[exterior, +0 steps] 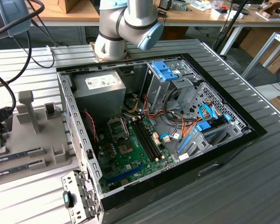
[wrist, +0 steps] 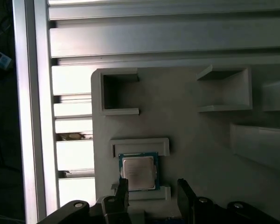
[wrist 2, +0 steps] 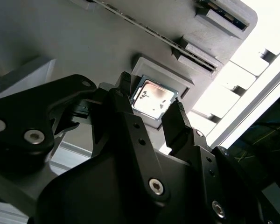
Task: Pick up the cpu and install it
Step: 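Pick up the cpu and move it towards the insertion slot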
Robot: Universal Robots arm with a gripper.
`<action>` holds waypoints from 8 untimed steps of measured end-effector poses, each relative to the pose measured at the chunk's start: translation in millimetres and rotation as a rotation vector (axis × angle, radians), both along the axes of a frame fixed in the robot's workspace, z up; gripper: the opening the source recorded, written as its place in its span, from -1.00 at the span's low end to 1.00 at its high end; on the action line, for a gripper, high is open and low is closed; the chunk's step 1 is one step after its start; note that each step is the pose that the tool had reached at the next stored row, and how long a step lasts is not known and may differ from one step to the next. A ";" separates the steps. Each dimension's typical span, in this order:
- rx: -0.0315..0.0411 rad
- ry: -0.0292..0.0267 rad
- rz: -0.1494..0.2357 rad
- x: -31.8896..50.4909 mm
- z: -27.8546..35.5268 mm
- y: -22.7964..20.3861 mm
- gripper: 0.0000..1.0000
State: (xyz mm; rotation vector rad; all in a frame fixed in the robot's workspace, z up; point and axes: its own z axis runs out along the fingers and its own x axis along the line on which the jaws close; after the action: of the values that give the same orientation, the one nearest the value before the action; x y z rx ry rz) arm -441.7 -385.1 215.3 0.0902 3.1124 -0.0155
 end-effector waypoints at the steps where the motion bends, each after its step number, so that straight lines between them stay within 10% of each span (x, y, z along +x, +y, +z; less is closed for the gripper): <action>1: 0.0000 -0.0002 0.000 -0.4 -0.7 0.0 0.08; 8: -0.0007 0.0000 0.000 -1.5 -7.7 2.6 0.08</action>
State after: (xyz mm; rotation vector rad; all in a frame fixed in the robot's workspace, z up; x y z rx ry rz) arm -443.3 -382.5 207.6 0.0904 3.1124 -0.0166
